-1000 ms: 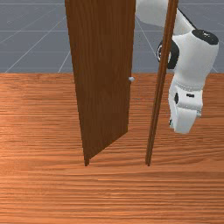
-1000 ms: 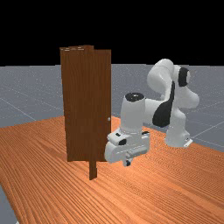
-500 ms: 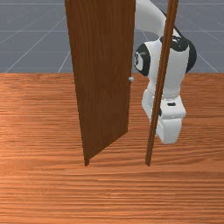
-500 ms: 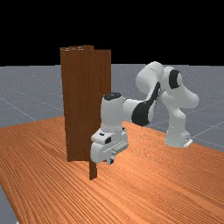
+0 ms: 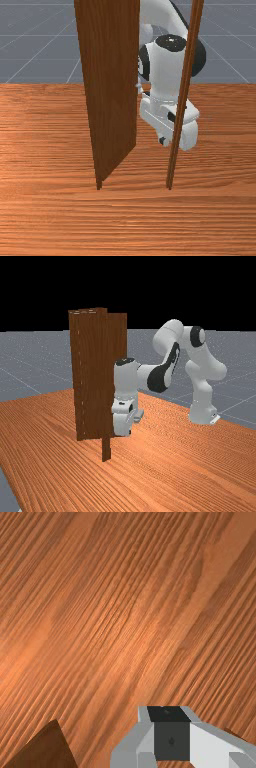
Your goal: Open the door
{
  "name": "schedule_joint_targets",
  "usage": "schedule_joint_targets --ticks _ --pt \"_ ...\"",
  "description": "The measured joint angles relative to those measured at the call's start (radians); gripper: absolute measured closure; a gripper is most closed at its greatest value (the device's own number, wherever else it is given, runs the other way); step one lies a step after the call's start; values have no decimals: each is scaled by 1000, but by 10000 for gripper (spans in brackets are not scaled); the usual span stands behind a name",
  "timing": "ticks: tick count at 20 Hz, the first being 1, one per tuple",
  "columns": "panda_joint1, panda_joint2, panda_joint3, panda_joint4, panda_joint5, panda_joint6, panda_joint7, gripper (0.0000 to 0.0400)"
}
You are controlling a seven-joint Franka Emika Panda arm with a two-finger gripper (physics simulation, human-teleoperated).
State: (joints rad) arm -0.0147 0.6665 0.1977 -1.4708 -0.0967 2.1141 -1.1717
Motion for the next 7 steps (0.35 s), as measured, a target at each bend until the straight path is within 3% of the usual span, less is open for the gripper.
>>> schedule_joint_targets --ticks 3,7 --pt "-82 -19 25 -31 -7 -4 -256 400" --pt "-210 -12 5 -12 2 -23 -457 400"
